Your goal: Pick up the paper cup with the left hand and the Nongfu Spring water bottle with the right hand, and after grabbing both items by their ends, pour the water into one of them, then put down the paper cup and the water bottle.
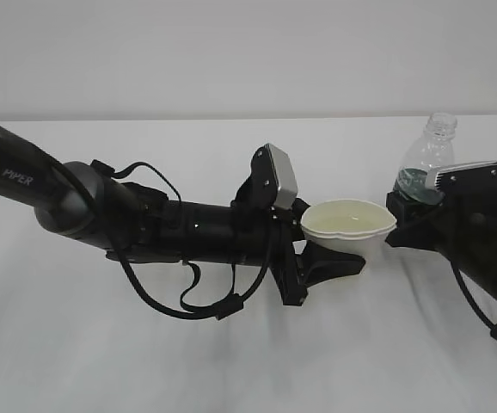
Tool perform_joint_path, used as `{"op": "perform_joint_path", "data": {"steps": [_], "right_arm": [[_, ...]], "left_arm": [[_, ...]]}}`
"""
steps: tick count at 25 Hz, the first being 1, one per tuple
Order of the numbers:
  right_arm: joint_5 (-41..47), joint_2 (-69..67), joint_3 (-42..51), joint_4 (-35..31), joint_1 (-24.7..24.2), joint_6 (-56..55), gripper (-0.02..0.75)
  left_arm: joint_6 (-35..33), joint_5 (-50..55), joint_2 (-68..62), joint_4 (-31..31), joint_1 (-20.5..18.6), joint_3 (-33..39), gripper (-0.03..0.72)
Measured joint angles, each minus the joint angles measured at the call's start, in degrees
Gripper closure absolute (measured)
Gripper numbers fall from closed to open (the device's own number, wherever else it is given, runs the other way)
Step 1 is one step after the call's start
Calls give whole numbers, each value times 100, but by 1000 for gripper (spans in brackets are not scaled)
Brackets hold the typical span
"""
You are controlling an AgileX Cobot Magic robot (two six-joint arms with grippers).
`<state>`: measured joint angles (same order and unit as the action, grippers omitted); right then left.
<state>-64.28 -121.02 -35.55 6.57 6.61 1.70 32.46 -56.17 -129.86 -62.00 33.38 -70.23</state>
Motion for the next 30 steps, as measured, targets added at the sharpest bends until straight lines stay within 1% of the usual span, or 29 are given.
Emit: {"op": "perform_joint_path", "data": {"steps": [10,20,30], "right_arm": [[0,0,-67,-217,0,12,333],[-9,0,-53,-226,0,12,333],[-9,0,233,-191,0,12,333]], "left_arm": [[0,0,0,0,0,0,294],[0,0,0,0,0,0,294],[0,-21,0,-31,0,0,294]]}}
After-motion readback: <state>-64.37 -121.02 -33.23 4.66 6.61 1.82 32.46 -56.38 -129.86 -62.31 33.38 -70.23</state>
